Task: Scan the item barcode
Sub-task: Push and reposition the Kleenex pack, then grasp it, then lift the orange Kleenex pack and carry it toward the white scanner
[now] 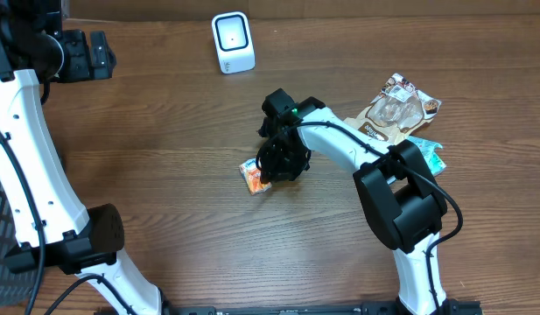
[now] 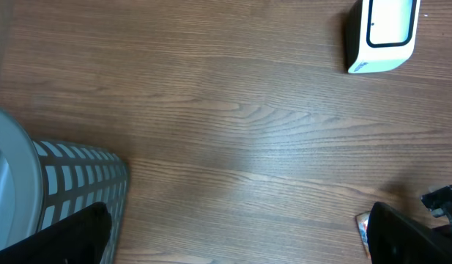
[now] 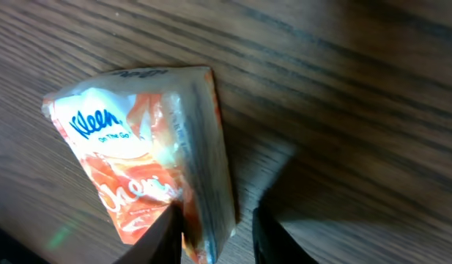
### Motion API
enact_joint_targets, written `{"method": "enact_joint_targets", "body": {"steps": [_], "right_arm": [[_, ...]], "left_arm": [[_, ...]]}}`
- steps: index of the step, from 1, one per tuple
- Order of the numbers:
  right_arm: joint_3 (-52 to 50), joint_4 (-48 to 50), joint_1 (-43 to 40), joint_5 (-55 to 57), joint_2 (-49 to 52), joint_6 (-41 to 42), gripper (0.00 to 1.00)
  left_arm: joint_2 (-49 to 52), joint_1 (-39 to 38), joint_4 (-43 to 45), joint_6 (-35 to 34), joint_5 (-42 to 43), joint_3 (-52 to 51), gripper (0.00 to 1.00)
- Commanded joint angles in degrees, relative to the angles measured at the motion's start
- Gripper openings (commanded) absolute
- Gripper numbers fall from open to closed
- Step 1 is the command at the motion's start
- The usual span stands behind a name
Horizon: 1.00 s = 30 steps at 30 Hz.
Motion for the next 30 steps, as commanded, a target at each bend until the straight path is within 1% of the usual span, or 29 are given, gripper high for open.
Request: {"method": "enact_joint_targets", "body": {"steps": [1, 15, 21, 23, 24, 25, 26, 30], "right_arm": [[-0.9, 0.5, 0.0, 1.6, -0.9, 1.3, 0.27], [0.7, -4.3, -0.8, -2.0, -0.9, 1.3, 0.27], [-0.7, -2.0, 0.5, -1.8, -0.9, 1.9, 0.26], [-1.2, -0.8, 1.0, -1.2, -0.9, 3.8, 0.20], [-1.4, -0.5, 1.3, -0.9, -0.9, 4.6, 0.15], [-1.4, -0.5, 1.4, -0.7, -0.9, 4.8, 0.08], [-1.4, -0.5, 1.4, -0.7, -0.9, 4.7, 0.04], [-1.4, -1.6, 1.4, -0.8, -0.9, 4.7, 0.04]], "left_arm": [[-0.3, 0.1, -0.1, 0.7, -0.3, 0.1, 1.00], [-0.3, 0.2, -0.1, 0.7, -0.3, 0.1, 1.00], [-0.3, 0.2, -0.1, 0.7, -0.3, 0.1, 1.00], [-0.3, 0.2, -0.1, 0.7, -0.3, 0.1, 0.99], [-0.3, 0.2, -0.1, 0.7, -0.3, 0.1, 1.00], [-0.3, 0.2, -0.1, 0.7, -0.3, 0.1, 0.99], [-0.3, 0.2, -0.1, 0.7, -0.3, 0.1, 0.99], [-0.3, 0.2, -0.1, 0.7, -0.3, 0.1, 1.00]]}}
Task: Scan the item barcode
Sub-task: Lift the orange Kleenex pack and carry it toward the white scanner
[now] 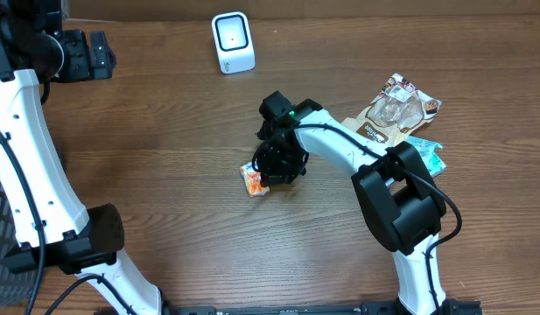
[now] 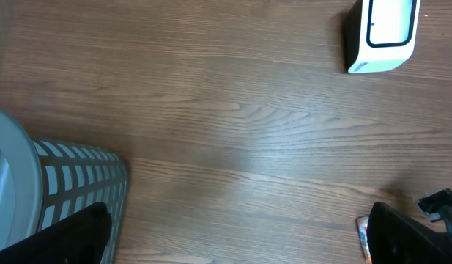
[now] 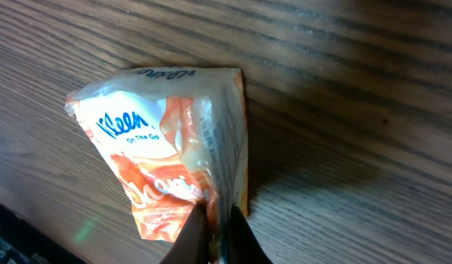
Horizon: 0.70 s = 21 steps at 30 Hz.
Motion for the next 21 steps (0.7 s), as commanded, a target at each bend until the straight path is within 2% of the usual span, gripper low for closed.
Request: {"method": "enact_joint_targets", "body": {"steps": [1, 5, 13, 21], "right_arm": [[-1.1, -1.2, 0.2, 1.5, -0.7, 0.8, 0.04], [-0.9, -3.4, -1.5, -3.8, -0.9, -1.9, 0.04], [-0.9, -3.4, -9.3, -36.8, -4.9, -18.0, 0.04], [-0.9, -4.8, -19.1, -56.6, -10.0, -19.3, 0.04]], "left_arm": [[-0.3, 0.2, -0.1, 0.7, -0.3, 0.1, 1.00], [-0.3, 0.2, -0.1, 0.7, -0.3, 0.1, 1.00], [-0.3, 0.2, -0.1, 0.7, -0.3, 0.1, 1.00], [-0.3, 0.2, -0.1, 0.7, -0.3, 0.1, 0.99]]}}
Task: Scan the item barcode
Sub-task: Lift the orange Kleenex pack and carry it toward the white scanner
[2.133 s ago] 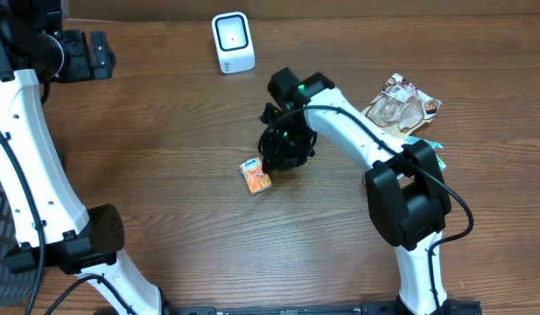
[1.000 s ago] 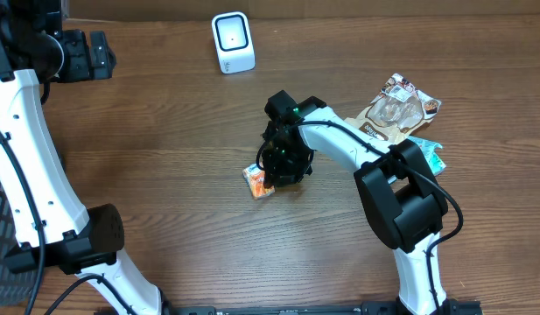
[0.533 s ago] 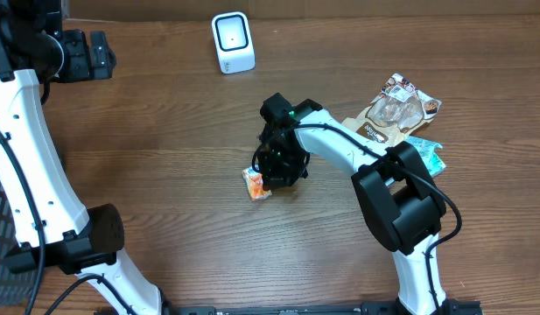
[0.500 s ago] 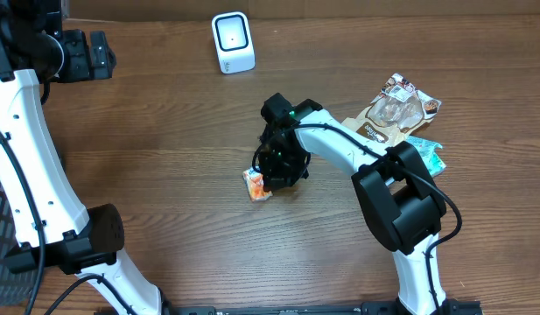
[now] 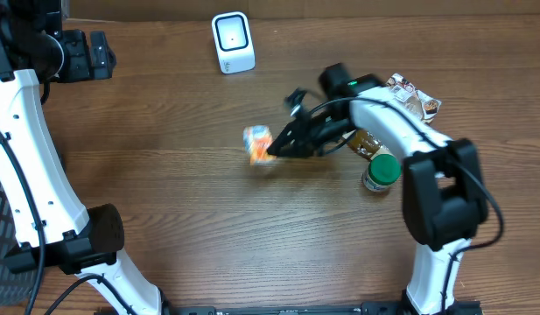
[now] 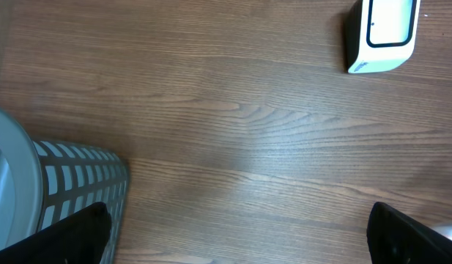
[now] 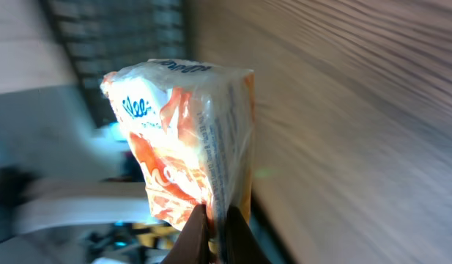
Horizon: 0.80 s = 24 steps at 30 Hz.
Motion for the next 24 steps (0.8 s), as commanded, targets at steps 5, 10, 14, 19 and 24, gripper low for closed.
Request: {"method": "enact_joint_targets", "body": {"steps": [5, 10, 14, 19, 24], "right_arm": [[-0.1, -0.2, -7.7, -22.3, -5.9, -1.7, 0.04], [-0.1, -0.3, -9.5, -22.3, -7.2, -1.7, 0.04], [-0.1, -0.1, -9.5, -22.4, -7.5, -1.7, 0.04], [-0.1, -0.1, -9.5, -22.3, -7.5, -1.9, 0.04], [-0.1, 0.0, -9.5, -22.3, -7.6, -2.2, 0.04]], "left_arm": [[-0.3, 0.2, -0.1, 0.7, -0.3, 0.1, 1.00], [-0.3, 0.1, -0.1, 0.7, -0.3, 0.1, 0.99], [-0.3, 0.1, -0.1, 0.7, -0.3, 0.1, 0.99], [-0.3, 0.1, -0.1, 0.7, -0.3, 0.1, 1.00], [-0.3, 0.1, -0.1, 0.7, -0.3, 0.1, 1.00]]}}
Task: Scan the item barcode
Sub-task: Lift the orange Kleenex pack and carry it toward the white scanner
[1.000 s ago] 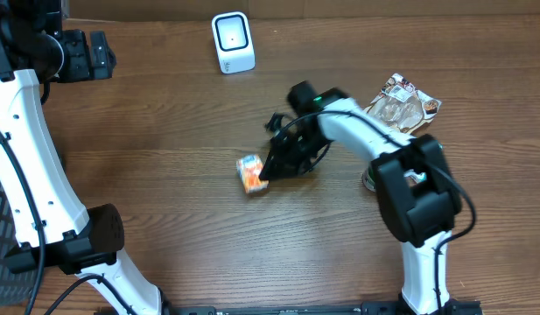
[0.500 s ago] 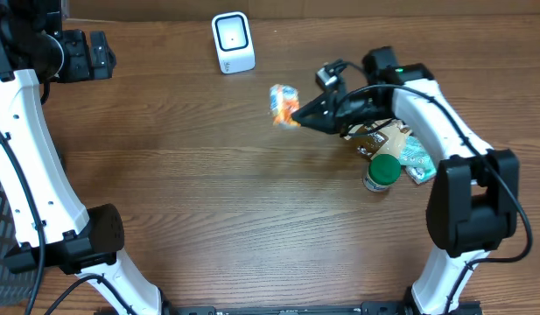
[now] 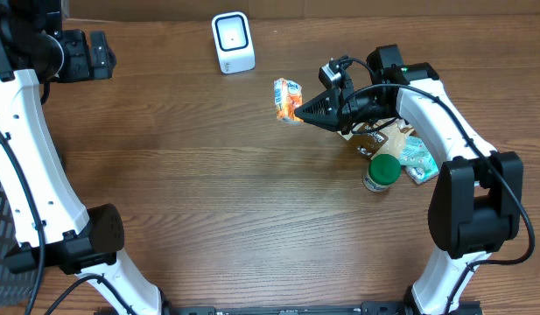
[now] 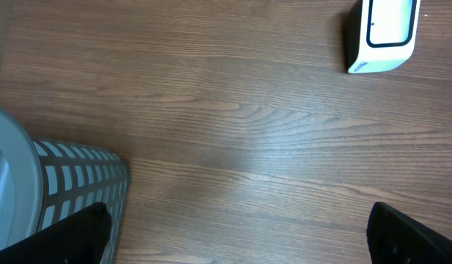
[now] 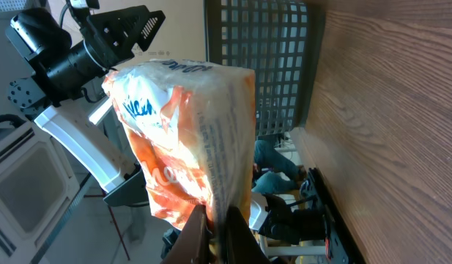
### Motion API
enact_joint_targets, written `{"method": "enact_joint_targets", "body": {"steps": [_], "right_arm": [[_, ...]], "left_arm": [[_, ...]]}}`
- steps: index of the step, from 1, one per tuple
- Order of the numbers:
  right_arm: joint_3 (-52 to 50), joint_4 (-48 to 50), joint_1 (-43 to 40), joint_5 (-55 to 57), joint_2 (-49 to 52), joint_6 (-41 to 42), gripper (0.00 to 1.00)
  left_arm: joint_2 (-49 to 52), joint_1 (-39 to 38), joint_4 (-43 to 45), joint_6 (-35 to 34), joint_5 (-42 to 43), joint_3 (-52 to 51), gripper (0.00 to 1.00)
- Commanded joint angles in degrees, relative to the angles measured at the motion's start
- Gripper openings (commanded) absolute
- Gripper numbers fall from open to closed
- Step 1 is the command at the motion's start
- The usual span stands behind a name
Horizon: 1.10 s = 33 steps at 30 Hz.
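Observation:
An orange-and-white tissue packet hangs in the air above the table, right of the white barcode scanner. My right gripper is shut on its edge, pointing left. In the right wrist view the packet fills the middle, pinched at its lower edge by the gripper. The scanner also shows at the top right of the left wrist view. My left gripper stays high over the far left of the table, wide open and holding nothing.
A green-capped bottle, a brown snack bag and a teal packet lie at the right. A grey mesh basket stands at the table's left edge.
My right gripper has carried the tissue packet from the table's middle up and toward the back, closer to the scanner. The left arm has not moved.
My right gripper stood open around the packet lying on the table's middle. It then shut on the packet's edge. After that the packet was held lifted off the wood, and now it hangs farther back, right of the scanner.

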Motion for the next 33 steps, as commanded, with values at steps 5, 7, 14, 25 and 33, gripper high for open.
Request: {"method": "enact_joint_targets", "body": {"steps": [5, 7, 14, 25, 33], "right_arm": [[-0.1, 0.4, 0.9, 4.8, -2.5, -1.0, 0.04], [-0.1, -0.9, 2.5, 16.4, -2.5, 1.0, 0.04], [1.7, -3.0, 10.7, 46.6, -2.5, 10.6, 0.04], [40.3, -17.4, 16.1, 82.2, 6.8, 13.7, 0.04], [51.0, -3.3, 18.1, 103.0, 15.7, 5.0, 0.04]], "left_arm": [[-0.3, 0.1, -0.1, 0.7, -0.3, 0.1, 0.99], [-0.3, 0.1, -0.1, 0.7, -0.3, 0.1, 1.00], [-0.3, 0.1, -0.1, 0.7, -0.3, 0.1, 1.00], [-0.3, 0.1, -0.1, 0.7, -0.3, 0.1, 0.99], [-0.3, 0.1, -0.1, 0.7, -0.3, 0.1, 1.00]]}}
